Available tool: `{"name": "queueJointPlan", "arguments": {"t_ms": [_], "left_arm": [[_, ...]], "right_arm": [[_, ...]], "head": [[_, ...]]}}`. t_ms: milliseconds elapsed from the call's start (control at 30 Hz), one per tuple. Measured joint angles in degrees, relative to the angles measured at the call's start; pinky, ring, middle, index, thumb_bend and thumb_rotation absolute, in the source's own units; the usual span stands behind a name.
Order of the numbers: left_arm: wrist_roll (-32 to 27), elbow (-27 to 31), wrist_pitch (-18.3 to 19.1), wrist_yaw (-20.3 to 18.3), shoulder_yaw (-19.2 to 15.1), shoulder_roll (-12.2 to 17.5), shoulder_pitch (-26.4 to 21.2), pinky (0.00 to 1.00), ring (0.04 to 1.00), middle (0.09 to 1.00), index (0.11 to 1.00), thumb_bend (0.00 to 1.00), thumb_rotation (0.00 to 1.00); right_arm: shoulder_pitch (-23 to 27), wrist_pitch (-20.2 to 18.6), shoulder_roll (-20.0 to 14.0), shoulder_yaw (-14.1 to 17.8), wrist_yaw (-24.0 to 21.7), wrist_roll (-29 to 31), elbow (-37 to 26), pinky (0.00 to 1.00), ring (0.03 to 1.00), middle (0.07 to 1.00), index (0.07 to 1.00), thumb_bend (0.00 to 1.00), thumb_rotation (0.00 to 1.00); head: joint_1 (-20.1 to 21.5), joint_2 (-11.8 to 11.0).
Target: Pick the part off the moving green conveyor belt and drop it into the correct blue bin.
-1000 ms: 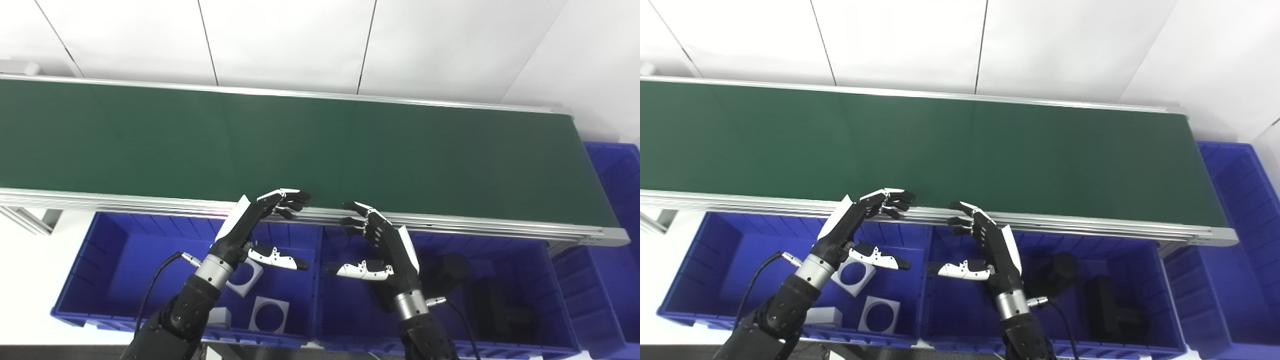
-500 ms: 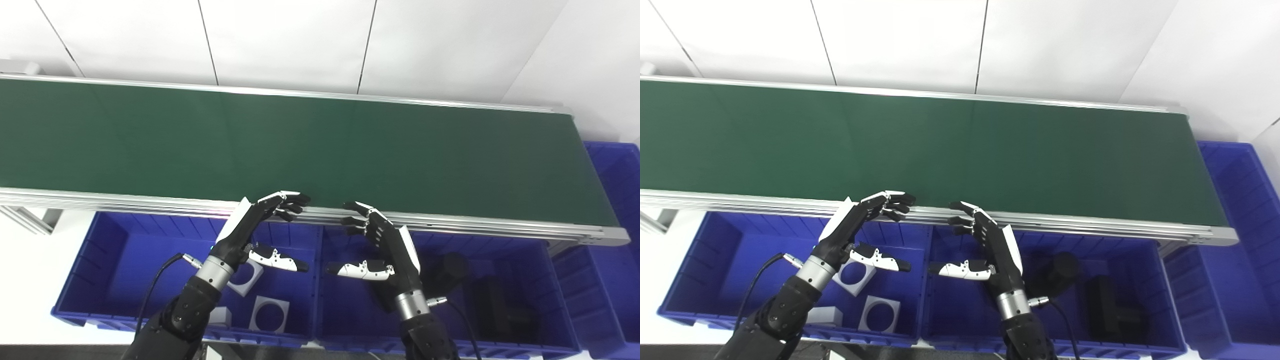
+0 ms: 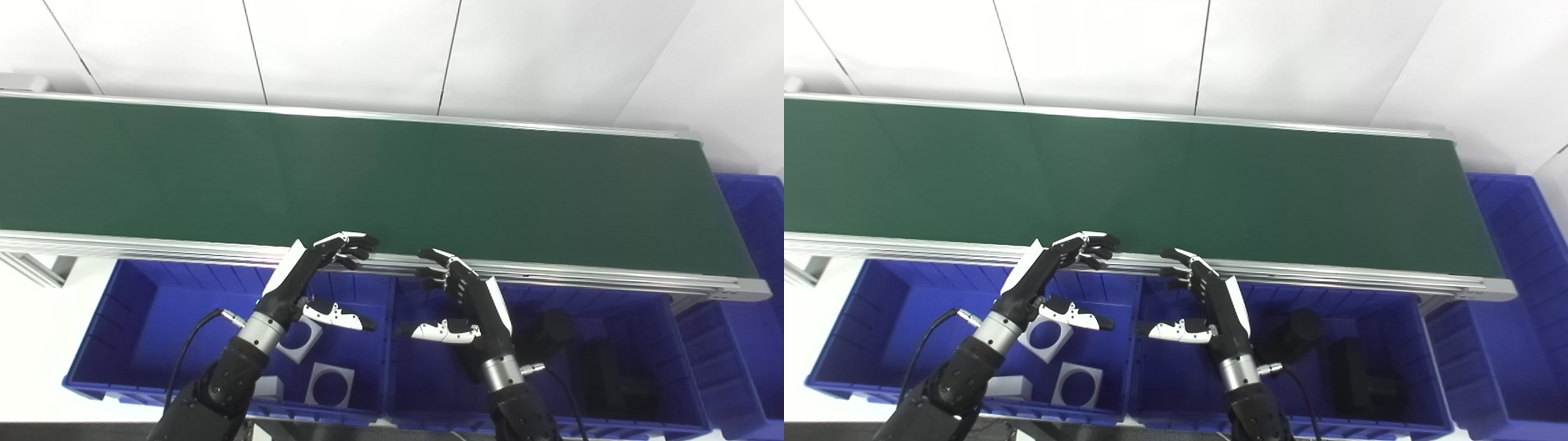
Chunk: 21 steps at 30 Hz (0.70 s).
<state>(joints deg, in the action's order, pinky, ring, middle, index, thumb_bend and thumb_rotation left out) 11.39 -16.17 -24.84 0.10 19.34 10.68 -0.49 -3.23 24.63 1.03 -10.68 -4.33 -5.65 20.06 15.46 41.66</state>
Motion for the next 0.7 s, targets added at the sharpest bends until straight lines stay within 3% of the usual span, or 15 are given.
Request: {"name": "queueJointPlan", "arguments": {"t_ms": [167,533,700], "left_arm": [[-0.4,0.0,0.0,-0.6,-0.5,0.3,0.0,0.62,0.695,0.739,0.722,0.92,0.00],[-2.5,0.7,0.0,-2.1,-1.5,0.8,0.0,0.61,0.692,0.742,0.726,0.91,0.00],[-2.3,0.7,0.0,-2.1,-1.3,0.8,0.0,0.61,0.689,0.739,0.724,0.92,0.00]], "right_arm": [[0.3,0.0,0.5,-0.3,0.7,-0.4,0.7,0.65,0.717,0.826,0.749,0.85,0.02],[1.3,0.0,1.1,-1.4,1.3,-1.2,2.4,0.64,0.717,0.827,0.749,0.85,0.05],[0.9,0.0,1.1,-1.2,1.5,-1.0,2.1,0.64,0.717,0.826,0.751,0.85,0.03]], "head": [[5.2,-0.5],[1.9,0.0],[4.7,-0.3]]}}
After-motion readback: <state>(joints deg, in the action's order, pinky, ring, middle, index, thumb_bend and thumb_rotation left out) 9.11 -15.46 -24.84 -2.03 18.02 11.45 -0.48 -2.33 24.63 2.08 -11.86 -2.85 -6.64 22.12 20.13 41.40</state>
